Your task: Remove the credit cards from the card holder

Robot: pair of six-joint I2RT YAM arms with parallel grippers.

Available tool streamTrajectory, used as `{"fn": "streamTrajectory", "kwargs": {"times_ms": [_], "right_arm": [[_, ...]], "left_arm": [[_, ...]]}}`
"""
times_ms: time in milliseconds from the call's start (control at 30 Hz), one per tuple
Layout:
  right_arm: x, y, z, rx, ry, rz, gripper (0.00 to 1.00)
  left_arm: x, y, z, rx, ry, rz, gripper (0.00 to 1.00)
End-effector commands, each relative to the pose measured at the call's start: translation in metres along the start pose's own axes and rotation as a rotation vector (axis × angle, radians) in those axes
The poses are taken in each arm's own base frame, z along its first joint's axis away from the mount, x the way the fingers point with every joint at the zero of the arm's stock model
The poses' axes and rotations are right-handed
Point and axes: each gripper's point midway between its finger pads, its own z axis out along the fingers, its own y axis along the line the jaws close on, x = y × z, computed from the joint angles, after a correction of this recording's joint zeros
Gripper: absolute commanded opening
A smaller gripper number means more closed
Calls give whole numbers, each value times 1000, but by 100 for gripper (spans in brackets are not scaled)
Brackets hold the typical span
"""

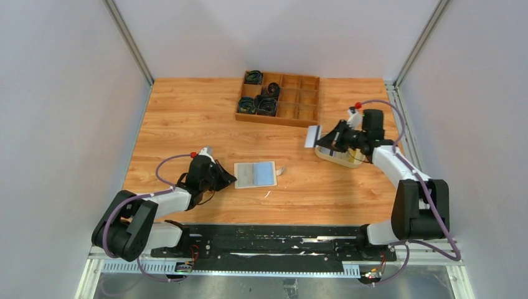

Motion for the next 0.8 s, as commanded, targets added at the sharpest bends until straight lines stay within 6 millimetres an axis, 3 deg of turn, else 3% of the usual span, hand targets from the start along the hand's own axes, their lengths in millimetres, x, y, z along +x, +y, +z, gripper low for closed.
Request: {"fn": "streamTrajectory", "kwargs": {"times_ms": [0, 167, 433, 767], "right_arm": [[4, -42, -36, 107, 4, 106, 0], [3, -67, -47, 146, -22, 154, 0], [5, -96, -40, 174, -28, 201, 0], [-4, -111, -23, 143, -36, 272, 0]], "left_arm": [[18, 23, -5, -73, 49, 26, 0], [17, 23, -6, -73, 47, 32, 0], [18, 21, -8, -66, 50, 29, 0], [14, 20, -8, -76, 48, 34, 0]]}}
